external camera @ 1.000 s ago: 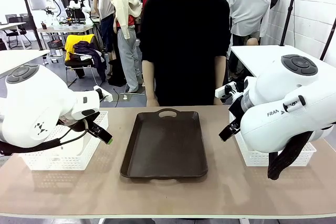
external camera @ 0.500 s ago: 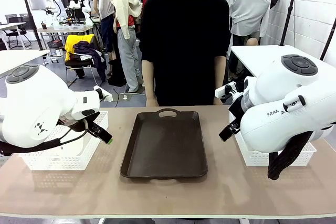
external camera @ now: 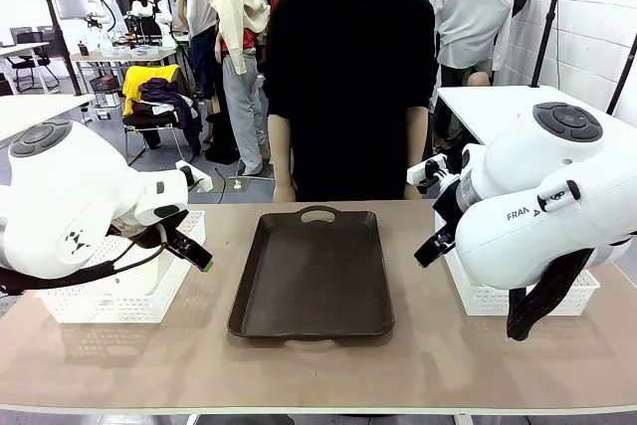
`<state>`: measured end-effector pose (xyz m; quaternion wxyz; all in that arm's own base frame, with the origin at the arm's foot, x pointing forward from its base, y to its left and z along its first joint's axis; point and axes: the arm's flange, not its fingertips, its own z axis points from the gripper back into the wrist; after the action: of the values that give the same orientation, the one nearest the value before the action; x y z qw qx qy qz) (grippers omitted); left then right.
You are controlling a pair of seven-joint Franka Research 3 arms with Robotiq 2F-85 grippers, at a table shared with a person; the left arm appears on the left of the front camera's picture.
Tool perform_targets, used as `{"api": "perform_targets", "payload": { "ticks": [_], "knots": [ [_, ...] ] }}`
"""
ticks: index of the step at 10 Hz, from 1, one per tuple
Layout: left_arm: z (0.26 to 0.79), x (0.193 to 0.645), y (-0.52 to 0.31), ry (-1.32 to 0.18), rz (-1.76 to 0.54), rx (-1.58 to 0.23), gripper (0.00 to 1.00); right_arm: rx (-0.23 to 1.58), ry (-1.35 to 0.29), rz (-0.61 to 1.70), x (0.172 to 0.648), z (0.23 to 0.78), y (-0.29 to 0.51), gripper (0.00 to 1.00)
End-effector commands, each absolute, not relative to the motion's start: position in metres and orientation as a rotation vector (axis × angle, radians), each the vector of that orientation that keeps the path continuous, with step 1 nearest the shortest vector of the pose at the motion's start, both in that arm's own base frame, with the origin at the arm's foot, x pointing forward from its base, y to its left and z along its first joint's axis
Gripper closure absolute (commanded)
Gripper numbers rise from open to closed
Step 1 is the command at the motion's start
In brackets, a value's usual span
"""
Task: Prepare the laboratory tools.
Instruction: Pick up the Big flask that the person points to.
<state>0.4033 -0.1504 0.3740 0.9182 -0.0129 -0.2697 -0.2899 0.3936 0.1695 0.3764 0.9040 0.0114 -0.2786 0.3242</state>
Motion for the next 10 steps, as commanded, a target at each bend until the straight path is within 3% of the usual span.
{"api": "perform_targets", "payload": {
  "ticks": [1,5,8,10],
  "knots": [
    [0.384,0.395,-0.138,-0.549,-0.608,-0.08,0.0,0.049,-0.565,0.688,0.391,0.386,0.167,0.0],
    [0.406,0.392,-0.109,-0.512,-0.67,-0.225,0.0,0.141,-0.573,0.664,0.38,0.414,0.141,0.0],
    [0.434,0.391,-0.061,-0.516,-0.673,-0.391,0.0,0.31,-0.631,0.61,0.371,0.462,0.076,0.0],
    [0.439,0.395,-0.028,-0.482,-0.648,-0.478,0.0,0.362,-0.571,0.542,0.377,0.472,0.032,0.0]
  ]
}}
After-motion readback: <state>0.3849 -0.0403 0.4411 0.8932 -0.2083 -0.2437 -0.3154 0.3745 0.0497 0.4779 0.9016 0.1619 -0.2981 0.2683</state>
